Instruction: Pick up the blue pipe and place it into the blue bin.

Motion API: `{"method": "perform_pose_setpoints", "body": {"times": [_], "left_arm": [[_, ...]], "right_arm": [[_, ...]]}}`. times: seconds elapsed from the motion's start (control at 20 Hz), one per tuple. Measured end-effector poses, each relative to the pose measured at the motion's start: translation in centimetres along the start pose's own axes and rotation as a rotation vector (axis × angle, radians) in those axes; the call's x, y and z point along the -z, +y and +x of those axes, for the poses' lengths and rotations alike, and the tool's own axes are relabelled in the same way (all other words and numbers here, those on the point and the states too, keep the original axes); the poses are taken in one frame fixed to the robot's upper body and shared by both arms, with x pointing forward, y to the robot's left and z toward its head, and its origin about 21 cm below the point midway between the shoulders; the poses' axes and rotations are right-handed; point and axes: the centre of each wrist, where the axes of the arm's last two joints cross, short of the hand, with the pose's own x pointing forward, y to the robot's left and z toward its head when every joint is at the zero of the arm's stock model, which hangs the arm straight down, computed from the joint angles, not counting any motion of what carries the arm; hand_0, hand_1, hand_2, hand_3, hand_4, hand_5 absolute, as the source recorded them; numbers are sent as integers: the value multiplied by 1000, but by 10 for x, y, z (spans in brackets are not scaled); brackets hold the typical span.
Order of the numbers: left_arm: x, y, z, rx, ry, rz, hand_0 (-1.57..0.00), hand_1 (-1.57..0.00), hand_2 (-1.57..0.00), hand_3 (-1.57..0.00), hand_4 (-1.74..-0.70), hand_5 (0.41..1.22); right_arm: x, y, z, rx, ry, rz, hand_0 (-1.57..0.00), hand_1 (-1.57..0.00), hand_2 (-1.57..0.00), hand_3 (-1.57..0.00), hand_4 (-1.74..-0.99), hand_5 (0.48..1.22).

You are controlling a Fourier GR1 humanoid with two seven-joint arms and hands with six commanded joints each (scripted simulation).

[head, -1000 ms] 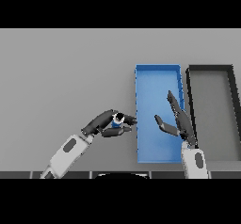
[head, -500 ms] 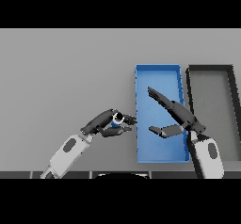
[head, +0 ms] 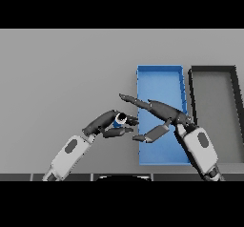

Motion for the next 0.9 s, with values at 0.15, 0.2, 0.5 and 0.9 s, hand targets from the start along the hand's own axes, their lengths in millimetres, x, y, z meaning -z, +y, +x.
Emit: {"method": "perform_pose_setpoints", "body": {"times": [0.15, 0.2, 0.5, 0.9], "left_arm": [[4, 0, -4, -16, -19, -21, -1571, -1571, -1571, -1494, -1732, 1221], [2, 0, -3, -24, -22, -24, -1571, -1571, -1571, -1504, -1730, 1221], [4, 1, -2, -34, -7, -43, -1571, -1571, -1571, -1450, -1723, 1221], [1, 9, 5, 117, 40, -39, -1030, -1008, -990, -623, -1658, 1192]], "right_arm": [[22, 2, -1, 5, -11, 57, 1, 1, 1, 1, -1241, 532], [30, 6, 0, 8, -6, 76, 1, 1, 1, 1, -1233, 528], [63, 5, -8, 10, 41, 119, 1, -13, -42, 1, -1231, 512], [91, 8, -3, 17, -4, 245, -1012, -1023, -1023, -828, -1541, 604]]}}
